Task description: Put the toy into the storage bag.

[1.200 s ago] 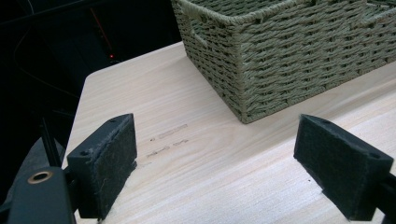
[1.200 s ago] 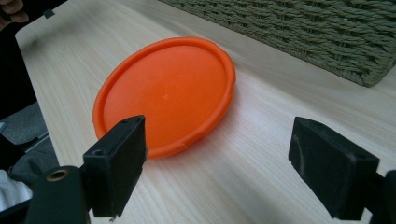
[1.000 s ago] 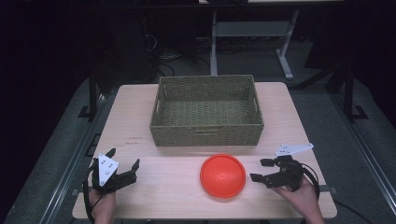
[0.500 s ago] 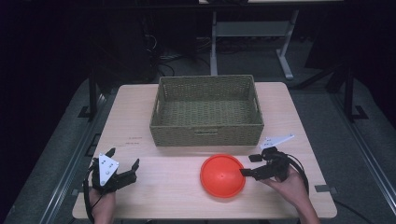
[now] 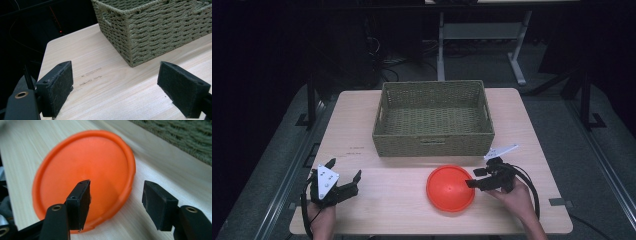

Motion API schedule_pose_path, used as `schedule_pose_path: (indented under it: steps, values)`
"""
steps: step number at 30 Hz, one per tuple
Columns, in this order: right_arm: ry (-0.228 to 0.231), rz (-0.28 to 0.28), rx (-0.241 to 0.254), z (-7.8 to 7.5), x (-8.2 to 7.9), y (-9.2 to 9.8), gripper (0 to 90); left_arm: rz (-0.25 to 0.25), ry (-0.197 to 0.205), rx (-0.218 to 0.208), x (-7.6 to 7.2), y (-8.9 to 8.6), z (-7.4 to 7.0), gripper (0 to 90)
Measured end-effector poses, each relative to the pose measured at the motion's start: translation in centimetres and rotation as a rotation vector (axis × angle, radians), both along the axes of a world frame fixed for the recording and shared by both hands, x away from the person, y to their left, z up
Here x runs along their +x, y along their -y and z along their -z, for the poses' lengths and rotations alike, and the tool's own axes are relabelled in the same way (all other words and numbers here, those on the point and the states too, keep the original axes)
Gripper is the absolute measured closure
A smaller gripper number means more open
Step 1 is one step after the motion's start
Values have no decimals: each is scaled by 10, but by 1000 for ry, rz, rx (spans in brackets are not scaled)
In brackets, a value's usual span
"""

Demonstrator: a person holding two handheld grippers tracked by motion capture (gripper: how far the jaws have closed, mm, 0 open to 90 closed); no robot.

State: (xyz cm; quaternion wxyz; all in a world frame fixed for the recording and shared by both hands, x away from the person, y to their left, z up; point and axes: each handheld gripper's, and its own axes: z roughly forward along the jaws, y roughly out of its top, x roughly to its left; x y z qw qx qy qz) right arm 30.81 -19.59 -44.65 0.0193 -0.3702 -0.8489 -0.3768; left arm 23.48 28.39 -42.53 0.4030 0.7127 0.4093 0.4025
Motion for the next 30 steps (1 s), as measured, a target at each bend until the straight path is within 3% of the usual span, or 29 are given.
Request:
schedule_pose_path:
  steps: [5,21,26,30]
  values:
    - [-24,-2,-30,6,2,-3,420,2,3,2,0,1,0,127]
    - [-88,-8,-8,16,7,-4,521,-1,0,2,1,1,0,127]
    - [-95,-18,3,17,7,-7,528,0,1,2,0,1,0,127]
    - [-79,-12,-15,16,6,-8,572,2,4,1,0,2,1,127]
